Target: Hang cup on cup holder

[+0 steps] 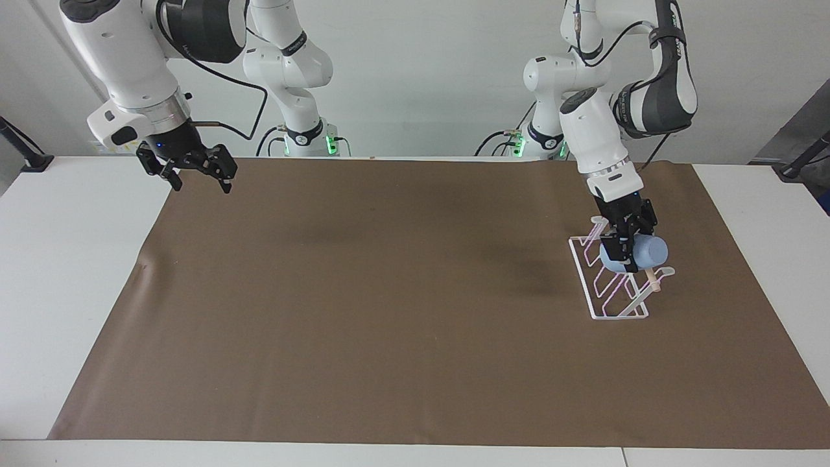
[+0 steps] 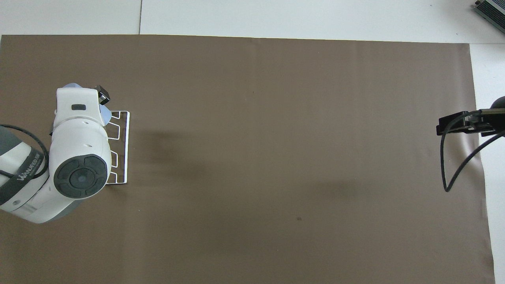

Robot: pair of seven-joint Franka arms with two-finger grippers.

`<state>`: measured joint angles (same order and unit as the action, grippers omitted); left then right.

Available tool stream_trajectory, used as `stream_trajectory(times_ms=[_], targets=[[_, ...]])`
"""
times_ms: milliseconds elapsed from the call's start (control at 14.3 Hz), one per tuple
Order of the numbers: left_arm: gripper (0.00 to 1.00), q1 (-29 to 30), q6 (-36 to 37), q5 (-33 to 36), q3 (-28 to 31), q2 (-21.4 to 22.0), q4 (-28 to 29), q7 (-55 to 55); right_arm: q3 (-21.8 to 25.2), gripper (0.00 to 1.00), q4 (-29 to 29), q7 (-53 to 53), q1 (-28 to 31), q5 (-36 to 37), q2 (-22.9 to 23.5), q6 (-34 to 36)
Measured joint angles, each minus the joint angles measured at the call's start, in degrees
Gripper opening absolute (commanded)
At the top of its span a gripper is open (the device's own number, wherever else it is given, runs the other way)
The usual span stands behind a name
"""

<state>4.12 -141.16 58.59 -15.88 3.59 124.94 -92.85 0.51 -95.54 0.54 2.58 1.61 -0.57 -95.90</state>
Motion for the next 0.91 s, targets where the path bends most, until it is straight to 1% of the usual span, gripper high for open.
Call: stream_trajectory(times_ms=[350,630,910], targets=[[0.0,0.0,0.1,1.5,0.2,0.0,-0.1,-0.9,0.0,1.0,-0.4,0.0,0.0,0.0,-0.4,0.0],[0.0,0.0,2.6,2.2,0.1,-0.2,-2.1,-1.1,0.0,1.0,-0.5,0.0,0.0,0.0,-0.4,0.0],[0.0,0.0,2.6,3.4,-0.1,-0.6,-1.6,-1.1,0.0,1.0,-0.6,0.0,0.0,0.0,-0.4,0.0]])
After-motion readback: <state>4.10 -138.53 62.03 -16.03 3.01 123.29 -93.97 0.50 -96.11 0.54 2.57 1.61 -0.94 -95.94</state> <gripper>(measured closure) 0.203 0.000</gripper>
